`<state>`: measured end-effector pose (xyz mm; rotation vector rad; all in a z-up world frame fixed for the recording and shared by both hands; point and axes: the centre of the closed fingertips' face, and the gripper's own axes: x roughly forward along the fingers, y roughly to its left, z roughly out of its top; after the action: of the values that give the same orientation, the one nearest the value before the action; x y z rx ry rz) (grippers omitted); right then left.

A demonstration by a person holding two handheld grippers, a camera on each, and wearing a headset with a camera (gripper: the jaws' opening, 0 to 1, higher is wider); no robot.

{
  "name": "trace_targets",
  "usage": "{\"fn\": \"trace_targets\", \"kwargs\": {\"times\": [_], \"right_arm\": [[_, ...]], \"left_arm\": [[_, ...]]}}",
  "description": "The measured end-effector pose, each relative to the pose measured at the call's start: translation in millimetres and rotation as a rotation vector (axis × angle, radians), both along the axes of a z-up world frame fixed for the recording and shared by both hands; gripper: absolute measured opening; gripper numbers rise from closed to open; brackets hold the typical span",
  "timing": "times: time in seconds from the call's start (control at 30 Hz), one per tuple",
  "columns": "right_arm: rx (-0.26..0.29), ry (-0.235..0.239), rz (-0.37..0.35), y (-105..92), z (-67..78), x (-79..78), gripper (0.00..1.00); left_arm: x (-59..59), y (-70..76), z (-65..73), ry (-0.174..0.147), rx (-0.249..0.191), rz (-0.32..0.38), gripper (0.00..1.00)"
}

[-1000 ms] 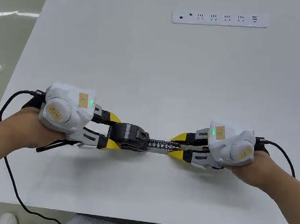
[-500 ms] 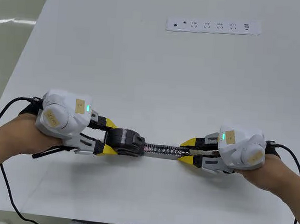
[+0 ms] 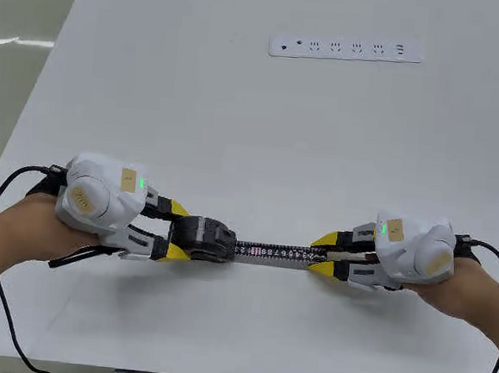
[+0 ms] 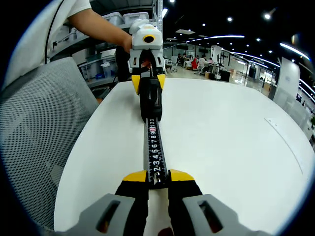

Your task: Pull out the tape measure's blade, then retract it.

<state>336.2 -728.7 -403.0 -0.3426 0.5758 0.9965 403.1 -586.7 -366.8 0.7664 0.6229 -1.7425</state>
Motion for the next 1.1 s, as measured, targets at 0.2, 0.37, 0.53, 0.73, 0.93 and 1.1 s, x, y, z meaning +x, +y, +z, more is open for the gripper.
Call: {"fn": "trace_targets", "kwargs": {"times": [0.2,0.37,0.53,0.73,0.93,1.1], "right_arm": [[-0.012,0.004,-0.006,-11.1,-0.5,-3.7,0.12],[-0.023,0.009,-0.011,-18.2,-0.4,-8.0,0.12],[-0.033,0.014,-0.017,-27.0,-0.9,-12.3,0.12],[-0.046,0.018,-0.024,-35.4,-0.2,-16.2,0.12],[-0.059,0.024,-0.034,-45.8,0.0,-20.7,0.12],[-0.067,0.028,-0.041,-52.8,0.8,-25.1,0.12]], "left_arm": [[-0.4,-0.3,0.2,0.0,0.0,0.004,0.27],[-0.8,-0.6,0.5,-0.002,0.002,0.006,0.27],[-1.1,-1.0,0.4,0.0,0.003,0.004,0.27],[-0.8,-1.0,0.2,0.0,0.001,0.005,0.27],[-0.5,-1.3,0.0,0.002,0.003,0.008,0.27],[-0.8,-1.4,0.4,0.0,0.007,0.005,0.27]]}}
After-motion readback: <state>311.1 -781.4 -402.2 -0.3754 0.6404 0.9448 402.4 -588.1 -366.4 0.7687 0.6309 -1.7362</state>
